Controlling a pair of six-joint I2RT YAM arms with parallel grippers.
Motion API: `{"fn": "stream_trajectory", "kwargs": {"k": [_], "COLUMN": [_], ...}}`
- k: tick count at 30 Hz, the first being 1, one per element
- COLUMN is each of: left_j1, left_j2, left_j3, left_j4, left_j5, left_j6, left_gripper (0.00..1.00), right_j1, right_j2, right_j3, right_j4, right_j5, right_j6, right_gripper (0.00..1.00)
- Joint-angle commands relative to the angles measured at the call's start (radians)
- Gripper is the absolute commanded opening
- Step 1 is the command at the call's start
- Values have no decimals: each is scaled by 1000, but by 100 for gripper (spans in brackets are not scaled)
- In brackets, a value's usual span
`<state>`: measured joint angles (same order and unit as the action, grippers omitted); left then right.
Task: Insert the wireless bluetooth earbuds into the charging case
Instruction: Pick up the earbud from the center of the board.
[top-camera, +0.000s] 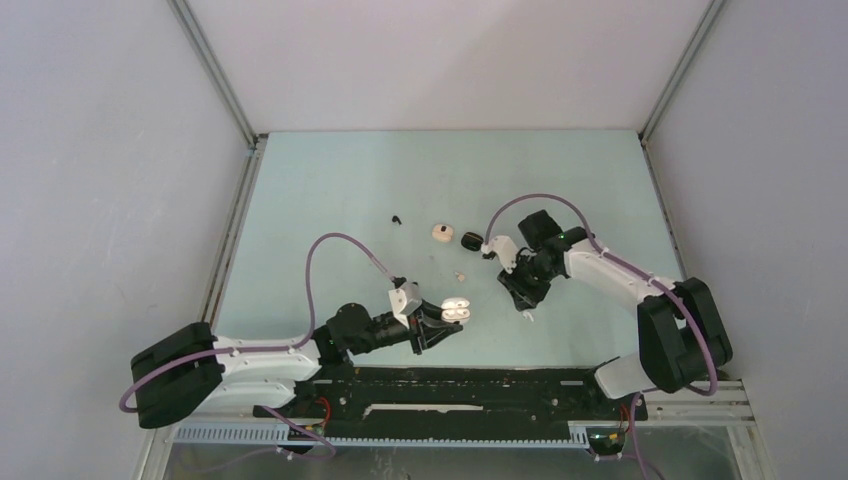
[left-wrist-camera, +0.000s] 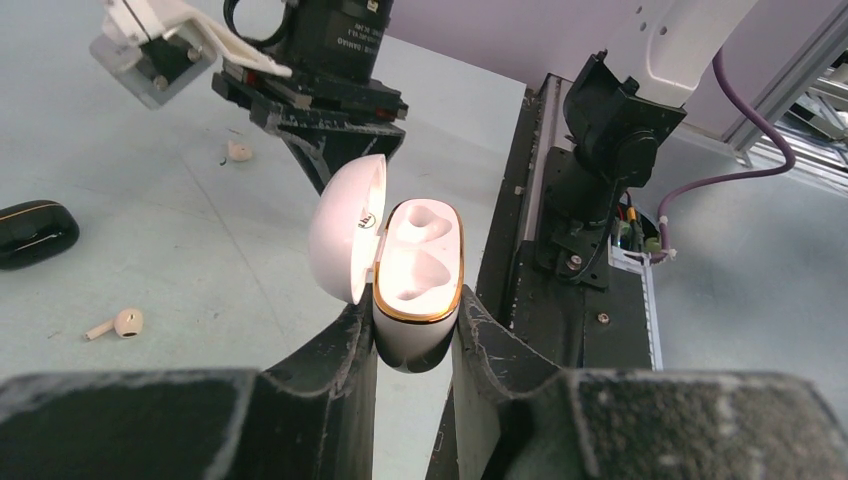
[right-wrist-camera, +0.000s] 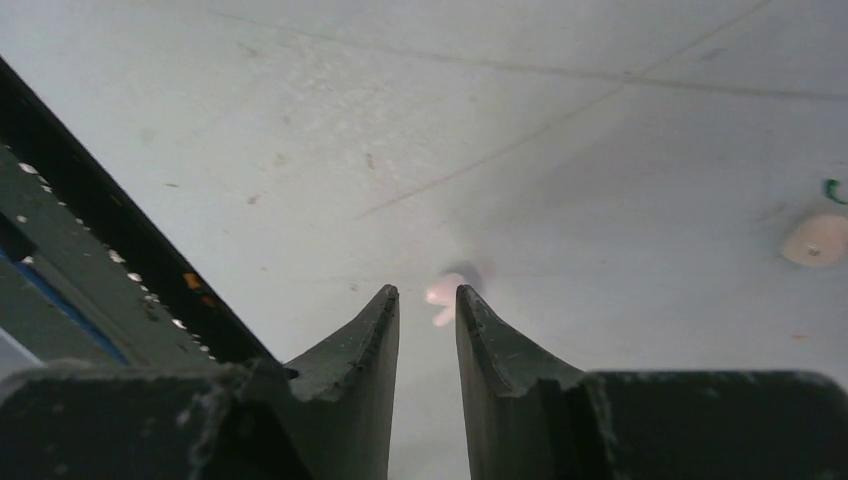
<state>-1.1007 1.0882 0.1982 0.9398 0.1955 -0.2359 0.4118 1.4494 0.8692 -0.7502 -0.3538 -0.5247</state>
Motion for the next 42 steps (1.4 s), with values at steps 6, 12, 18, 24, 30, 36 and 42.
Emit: {"fn": "stream_trajectory", "kwargs": {"k": [6, 12, 18, 24, 30, 36, 42], "left_j1": [-14, -18, -20, -22, -24, -24, -25], "left_j2": [-58, -69, -50, -48, -48, -44, -24], "left_j3": [27, 29, 40, 45, 45, 54, 59], "left_j4": [-17, -39, -39, -41, -50, -58, -48], "left_j5": [-38, -48, -42, -43, -44, -42, -37], "left_j6": [19, 27, 26, 27, 29, 33, 32], "left_gripper": [0, 0, 0, 0, 0, 0, 0], "right_j1": [64, 79, 98, 103, 105, 104, 104], "right_j2": [105, 109, 115, 127, 129, 85, 47], "right_j3": [31, 33, 33, 29, 19, 19, 19], "right_j4": [0, 3, -1, 9, 10, 1, 10], "right_j5": [118, 112, 131, 207, 236, 272, 307], "right_j6": [179, 181, 178, 175, 172, 171, 166], "right_gripper": [29, 30, 37, 40, 41, 39, 36]}}
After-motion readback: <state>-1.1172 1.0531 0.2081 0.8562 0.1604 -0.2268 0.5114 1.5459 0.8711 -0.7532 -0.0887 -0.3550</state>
